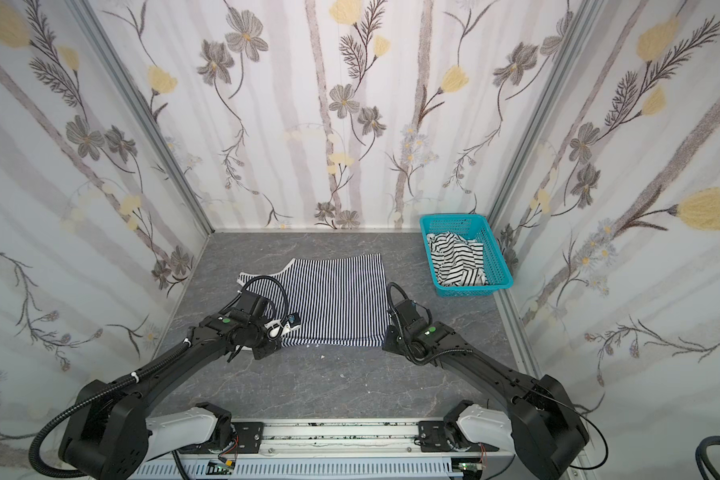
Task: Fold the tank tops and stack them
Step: 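Lift the held hem with both grippers and carry it toward the far edge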
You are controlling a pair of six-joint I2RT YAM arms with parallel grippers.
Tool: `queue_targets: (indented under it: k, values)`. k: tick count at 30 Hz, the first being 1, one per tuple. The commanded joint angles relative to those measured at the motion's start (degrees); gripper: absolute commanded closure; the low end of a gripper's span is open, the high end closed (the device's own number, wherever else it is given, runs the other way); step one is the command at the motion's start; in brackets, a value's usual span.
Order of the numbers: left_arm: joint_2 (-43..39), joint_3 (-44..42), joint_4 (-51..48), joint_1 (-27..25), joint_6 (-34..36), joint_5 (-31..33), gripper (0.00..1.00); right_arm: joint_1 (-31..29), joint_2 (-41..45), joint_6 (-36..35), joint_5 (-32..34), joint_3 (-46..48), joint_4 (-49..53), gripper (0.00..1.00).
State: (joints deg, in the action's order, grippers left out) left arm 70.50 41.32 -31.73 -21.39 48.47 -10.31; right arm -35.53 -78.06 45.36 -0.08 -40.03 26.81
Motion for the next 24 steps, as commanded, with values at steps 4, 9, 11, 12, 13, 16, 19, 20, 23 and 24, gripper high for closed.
queue_targets:
  k: [4, 9, 11, 12, 13, 16, 19, 20, 23, 24]
  values:
    - [4.08, 4.12, 0.92, 1.82, 0.76, -0.48, 1.0, 2.96, -3.34, -5.68, 0.78, -5.37, 0.32, 1.0]
    - [7.82, 6.54, 2.26, 3.1, 0.93, -0.77, 1.0, 5.38, -7.53, -8.71, 0.56, -10.23, 0.24, 1.0]
    - [9.28, 7.48, 2.94, 3.45, 0.79, -0.76, 1.0, 6.13, -9.14, -9.69, 0.43, -12.11, 0.27, 1.0]
    - [10.05, 7.95, 3.28, 3.72, 0.6, -0.83, 1.0, 6.45, -10.08, -10.14, 0.34, -13.08, 0.28, 1.0]
    - [10.71, 8.46, 3.42, 3.89, 0.57, -0.81, 1.0, 6.74, -11.0, -10.53, 0.26, -13.96, 0.26, 1.0]
    - [12.83, 9.69, 4.04, 4.06, 0.48, -0.7, 1.0, 7.51, -12.99, -11.68, 0.03, -16.09, 0.18, 1.0]
    - [14.84, 10.72, 4.53, 4.04, 0.48, -0.93, 0.98, 8.33, -16.77, -12.59, -0.01, -17.74, 0.04, 1.0]
    - [15.59, 11.0, 4.61, 4.08, 0.47, -0.85, 0.97, 8.67, -17.31, -12.85, 0.07, -18.14, -0.08, 1.0]
    - [18.21, 12.09, 5.01, 4.09, 0.39, -0.16, 0.91, 9.57, -19.45, -13.83, -0.1, -19.48, -0.29, 1.0]
    - [19.1, 12.35, 5.2, 4.14, 0.27, 0.11, 0.89, 9.68, -20.24, -14.03, -0.26, -19.96, -0.31, 1.0]
